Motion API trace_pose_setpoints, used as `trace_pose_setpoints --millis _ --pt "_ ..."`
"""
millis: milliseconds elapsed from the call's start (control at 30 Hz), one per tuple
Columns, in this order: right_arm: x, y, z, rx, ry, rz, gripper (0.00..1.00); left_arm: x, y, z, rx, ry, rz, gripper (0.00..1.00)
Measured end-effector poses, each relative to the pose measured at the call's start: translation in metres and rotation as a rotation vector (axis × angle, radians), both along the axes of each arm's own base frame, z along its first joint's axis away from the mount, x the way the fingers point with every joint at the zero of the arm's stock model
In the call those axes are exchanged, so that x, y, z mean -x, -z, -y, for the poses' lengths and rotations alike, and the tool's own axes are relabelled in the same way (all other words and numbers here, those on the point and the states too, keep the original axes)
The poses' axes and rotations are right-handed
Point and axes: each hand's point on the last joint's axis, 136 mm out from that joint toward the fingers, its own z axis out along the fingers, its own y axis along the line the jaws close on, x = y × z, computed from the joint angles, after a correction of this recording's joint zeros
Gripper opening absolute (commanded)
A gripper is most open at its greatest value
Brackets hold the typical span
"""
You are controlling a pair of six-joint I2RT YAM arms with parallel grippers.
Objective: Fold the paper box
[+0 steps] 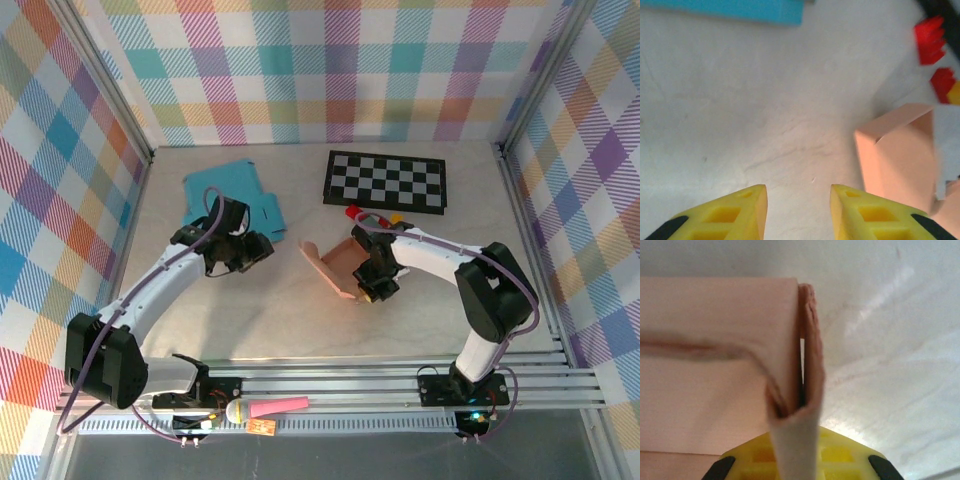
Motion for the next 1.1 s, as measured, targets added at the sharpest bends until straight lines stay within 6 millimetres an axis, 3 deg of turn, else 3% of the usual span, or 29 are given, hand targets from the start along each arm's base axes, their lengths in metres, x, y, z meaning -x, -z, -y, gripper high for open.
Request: trace_pose_setpoints --millis 100,200,400,667,800,967,1100 --pt "0.007 -0.001 -0.008 -0.021 0.124 -0.061 0.0 0.02 0.027 0.007 0.042 0.025 -0.078 0.34" --pt "0.009 -0.003 -0.022 -0.031 0.205 -0.106 0.0 0.033 0.041 0.018 0.083 0.051 -0.128 0.33" --pt "0.012 0.01 -0.059 -0.089 0.273 -0.172 0.01 0.03 0.047 0.063 0.19 0.119 -0.119 0.31" --pt "0.008 0.011 -0.082 -0.155 0.301 -0.177 0.45 0.018 0.07 0.079 0.256 0.082 -0.138 0.29" --pt "0.008 0.009 -0.083 -0.163 0.29 -0.166 0.58 0.012 0.068 0.082 0.272 0.076 -0.119 0.29" --pt "0.005 -0.02 -0.072 -0.161 0.211 -0.077 0.65 0.007 0.063 0.084 0.273 0.075 -0.109 0.29" --pt "-0.015 -0.071 -0.068 -0.207 0.046 0.11 0.63 -0.003 0.05 0.088 0.279 0.084 -0.073 0.29"
